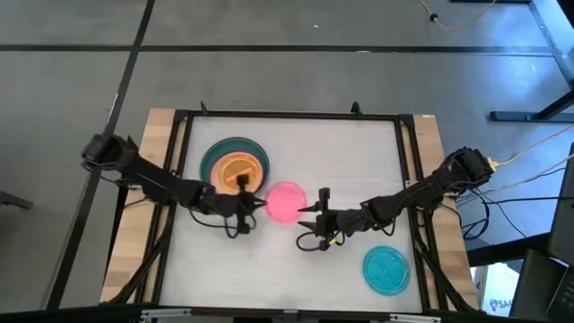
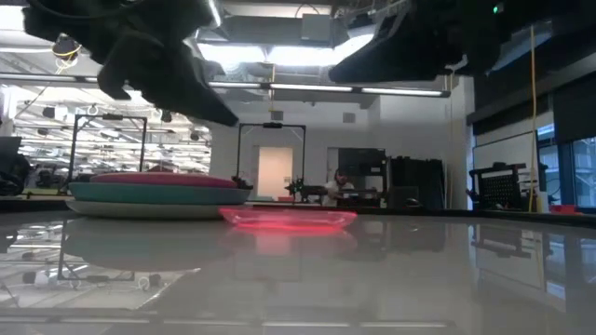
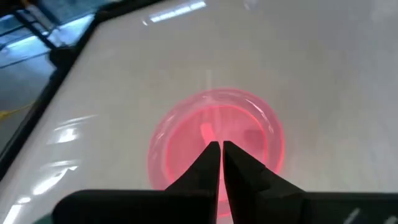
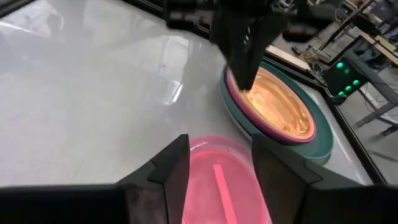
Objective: Stack plastic plates
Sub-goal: Stack the pink plate on top of the orange plate
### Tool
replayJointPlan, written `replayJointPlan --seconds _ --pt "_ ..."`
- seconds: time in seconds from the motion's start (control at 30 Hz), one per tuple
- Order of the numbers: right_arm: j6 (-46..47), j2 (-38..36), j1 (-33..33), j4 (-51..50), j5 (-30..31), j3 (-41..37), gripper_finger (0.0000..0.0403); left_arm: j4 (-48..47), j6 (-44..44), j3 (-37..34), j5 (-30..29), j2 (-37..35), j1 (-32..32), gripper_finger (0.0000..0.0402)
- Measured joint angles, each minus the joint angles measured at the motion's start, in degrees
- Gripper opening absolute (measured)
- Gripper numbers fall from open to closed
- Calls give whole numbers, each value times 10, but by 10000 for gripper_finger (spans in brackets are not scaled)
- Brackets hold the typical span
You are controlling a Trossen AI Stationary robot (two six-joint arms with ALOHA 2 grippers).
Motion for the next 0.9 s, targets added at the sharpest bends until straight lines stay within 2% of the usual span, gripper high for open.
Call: replayJointPlan --seconds 0.2,0.37,0.53,0.63,0.9 --pt "4 0 0 -8 -4 0 166 2 -27 -61 -40 -107 -12 13" --pt "2 0 -6 -12 -5 0 166 27 -28 -83 -38 -145 -24 13" --pt "21 0 -23 -18 -43 0 166 108 -31 -90 37 -123 -16 16" --pt "36 0 -32 -30 -77 0 166 132 -26 -91 86 -100 -7 33" --pt "34 0 -31 -32 -85 0 166 203 -38 -91 166 -16 18 136"
